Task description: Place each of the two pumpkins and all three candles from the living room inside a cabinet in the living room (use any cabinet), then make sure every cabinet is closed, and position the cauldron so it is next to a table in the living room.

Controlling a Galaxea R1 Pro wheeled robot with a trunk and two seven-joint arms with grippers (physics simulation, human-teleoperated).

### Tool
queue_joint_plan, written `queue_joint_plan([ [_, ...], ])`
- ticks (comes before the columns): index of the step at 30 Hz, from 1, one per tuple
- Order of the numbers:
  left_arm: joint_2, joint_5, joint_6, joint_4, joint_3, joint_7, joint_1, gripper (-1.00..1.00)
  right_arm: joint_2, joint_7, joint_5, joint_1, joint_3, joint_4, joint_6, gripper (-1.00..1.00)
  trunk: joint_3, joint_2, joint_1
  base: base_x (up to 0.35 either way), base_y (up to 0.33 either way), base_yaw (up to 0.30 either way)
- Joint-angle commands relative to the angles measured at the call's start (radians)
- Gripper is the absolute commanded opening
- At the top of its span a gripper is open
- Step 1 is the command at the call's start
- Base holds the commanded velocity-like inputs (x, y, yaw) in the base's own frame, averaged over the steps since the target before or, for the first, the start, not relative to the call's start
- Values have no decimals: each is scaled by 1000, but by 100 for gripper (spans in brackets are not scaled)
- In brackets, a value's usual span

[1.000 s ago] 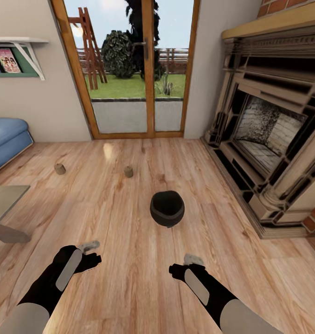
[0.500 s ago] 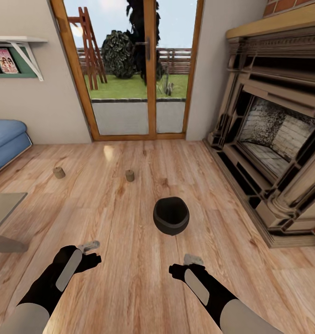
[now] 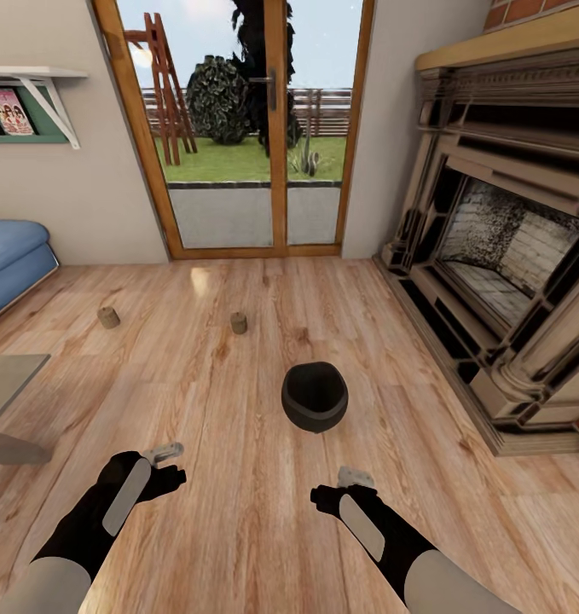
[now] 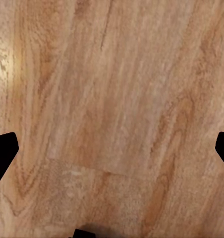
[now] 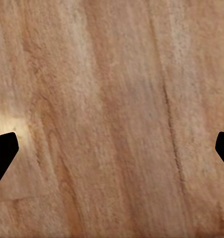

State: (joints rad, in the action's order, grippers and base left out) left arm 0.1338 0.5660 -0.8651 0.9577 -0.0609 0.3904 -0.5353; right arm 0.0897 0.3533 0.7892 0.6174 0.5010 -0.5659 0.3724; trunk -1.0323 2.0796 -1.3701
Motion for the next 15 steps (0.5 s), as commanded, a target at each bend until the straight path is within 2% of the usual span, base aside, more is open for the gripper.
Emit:
queue_joint_plan([
  [1,1,11,-2,1,-4,10,0,100,-1,9,9,1,5,-2,2,100,-1,0,0,0,0,0],
  [6,1,9,-2,1,-4,10,0,100,-1,8,10,1,5,-2,1,100,-1,0,0,0,0,-80],
  [15,1,9,-2,1,-4,10,-1,100,-1,7,10,1,5,-2,1,100,-1,0,0,0,0,-249],
])
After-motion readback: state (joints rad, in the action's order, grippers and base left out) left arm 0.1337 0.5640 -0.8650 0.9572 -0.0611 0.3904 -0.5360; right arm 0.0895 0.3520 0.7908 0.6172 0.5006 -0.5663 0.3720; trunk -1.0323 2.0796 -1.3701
